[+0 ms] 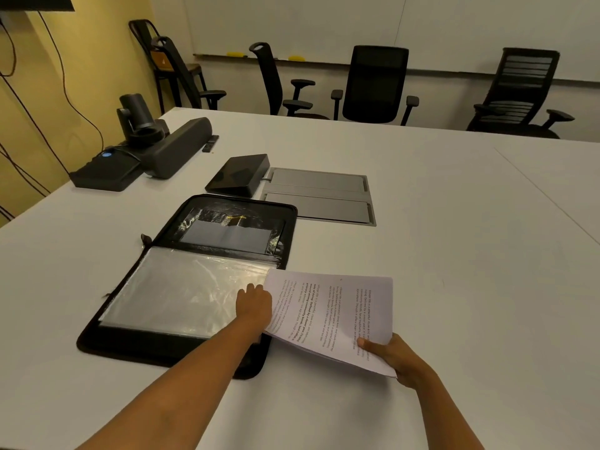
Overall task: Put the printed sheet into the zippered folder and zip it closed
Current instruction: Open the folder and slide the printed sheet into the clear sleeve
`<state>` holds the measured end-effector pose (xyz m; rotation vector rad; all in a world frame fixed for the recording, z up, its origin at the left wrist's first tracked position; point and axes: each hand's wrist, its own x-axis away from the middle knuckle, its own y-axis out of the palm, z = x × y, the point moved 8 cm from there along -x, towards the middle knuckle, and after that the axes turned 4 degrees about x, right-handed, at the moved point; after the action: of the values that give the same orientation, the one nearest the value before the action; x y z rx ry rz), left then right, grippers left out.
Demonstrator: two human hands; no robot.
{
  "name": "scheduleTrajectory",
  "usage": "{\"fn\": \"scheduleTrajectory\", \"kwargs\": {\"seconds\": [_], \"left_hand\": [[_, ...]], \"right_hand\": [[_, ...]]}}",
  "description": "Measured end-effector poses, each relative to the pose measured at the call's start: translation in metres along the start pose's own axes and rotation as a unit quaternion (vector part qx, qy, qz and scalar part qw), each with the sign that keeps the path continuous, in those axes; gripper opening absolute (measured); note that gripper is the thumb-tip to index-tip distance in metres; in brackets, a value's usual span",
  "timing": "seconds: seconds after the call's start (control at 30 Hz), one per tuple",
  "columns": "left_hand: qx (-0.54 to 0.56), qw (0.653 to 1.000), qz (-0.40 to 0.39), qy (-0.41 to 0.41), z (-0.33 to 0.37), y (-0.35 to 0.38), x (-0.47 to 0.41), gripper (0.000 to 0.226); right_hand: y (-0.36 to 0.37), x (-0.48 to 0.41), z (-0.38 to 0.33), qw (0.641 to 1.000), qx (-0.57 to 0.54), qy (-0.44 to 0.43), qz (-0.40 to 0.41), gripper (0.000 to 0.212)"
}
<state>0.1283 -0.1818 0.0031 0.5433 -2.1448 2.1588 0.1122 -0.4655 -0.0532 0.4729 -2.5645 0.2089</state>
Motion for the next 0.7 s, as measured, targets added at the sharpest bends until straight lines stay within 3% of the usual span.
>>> {"fn": "scheduleTrajectory", "kwargs": {"seconds": [0.47,0.7], "left_hand": [[0.104,0.994,-0.001,0.037,-0.003,-0.001,-0.051,0.057],[0.194,0.980,0.039,0.029,-0.002,-0.001,-0.055,0.065]], "right_hand": [[-0.003,-0.012,-0.006,0.999,0.021,0.000,-0.037,0.058],[-0.008,-0.017,-0.005,0.999,0.016,0.005,-0.028,0.046]]}}
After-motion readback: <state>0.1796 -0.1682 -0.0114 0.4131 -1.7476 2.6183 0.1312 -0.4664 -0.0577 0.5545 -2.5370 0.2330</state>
